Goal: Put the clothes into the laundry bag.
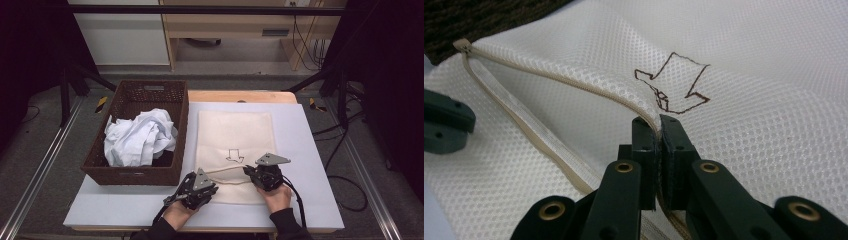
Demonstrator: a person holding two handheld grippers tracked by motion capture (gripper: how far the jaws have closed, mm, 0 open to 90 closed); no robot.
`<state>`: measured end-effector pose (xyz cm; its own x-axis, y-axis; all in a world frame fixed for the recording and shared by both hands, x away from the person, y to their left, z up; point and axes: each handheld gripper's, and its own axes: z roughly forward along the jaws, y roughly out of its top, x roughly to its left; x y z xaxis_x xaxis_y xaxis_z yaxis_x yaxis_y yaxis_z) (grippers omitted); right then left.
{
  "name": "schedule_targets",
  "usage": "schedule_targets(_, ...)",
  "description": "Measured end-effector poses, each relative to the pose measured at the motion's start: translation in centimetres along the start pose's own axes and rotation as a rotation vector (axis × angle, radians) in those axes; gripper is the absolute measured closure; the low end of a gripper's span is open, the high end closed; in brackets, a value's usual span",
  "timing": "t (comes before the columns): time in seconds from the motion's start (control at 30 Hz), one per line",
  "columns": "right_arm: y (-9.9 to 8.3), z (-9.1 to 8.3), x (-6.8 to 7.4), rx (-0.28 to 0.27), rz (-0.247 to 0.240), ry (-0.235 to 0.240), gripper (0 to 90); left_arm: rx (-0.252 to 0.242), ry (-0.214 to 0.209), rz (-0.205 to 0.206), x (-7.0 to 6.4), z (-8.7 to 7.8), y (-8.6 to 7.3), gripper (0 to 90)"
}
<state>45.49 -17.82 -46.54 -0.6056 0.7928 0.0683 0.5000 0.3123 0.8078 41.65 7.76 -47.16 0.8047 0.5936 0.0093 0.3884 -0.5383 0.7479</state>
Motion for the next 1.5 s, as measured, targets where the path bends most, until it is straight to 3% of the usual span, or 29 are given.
schedule_targets(0.13, 0.6, -0.4, 0.1, -0.044, -0.002, 0.008, 86.2, 0.014, -0.001, -0.017, 0.4, 0.5, -0.8, 82.9)
schedule_targets(0.23, 0.9, -0.6, 0.3, -0.045, -0.012, 0.008, 86.5, 0.006, -0.001, -0.019, 0.5, 0.5, -0.9, 85.7)
schedule_targets(0.43, 1.6, -0.8, 0.2, -0.065, 0.01, 0.013, 86.7, 0.0, 0.004, -0.017, 0.5, 0.5, -1.0, 88.4)
schedule_targets(0.63, 2.5, -1.1, 0.1, -0.12, 0.044, 0.025, 86.5, -0.001, 0.007, -0.011, 0.4, 0.5, -1.0, 88.9)
schedule_targets(0.8, 3.0, -1.6, 0.2, -0.166, 0.045, 0.027, 86.6, -0.003, 0.007, -0.012, 0.4, 0.5, -1.1, 88.9)
schedule_targets(1.0, 2.9, -1.6, 0.1, -0.166, 0.052, 0.027, 86.2, -0.018, 0.001, -0.005, 0.4, 0.5, -1.1, 88.3)
schedule_targets(1.13, 2.9, -1.8, 0.0, -0.164, 0.053, 0.013, 86.1, -0.033, -0.016, -0.008, 0.5, 0.0, -0.9, 81.7)
schedule_targets(1.5, 2.5, -2.0, -0.3, -0.159, 0.053, 0.035, 86.2, -0.136, 0.012, -0.006, 0.4, -3.9, 0.9, 54.6)
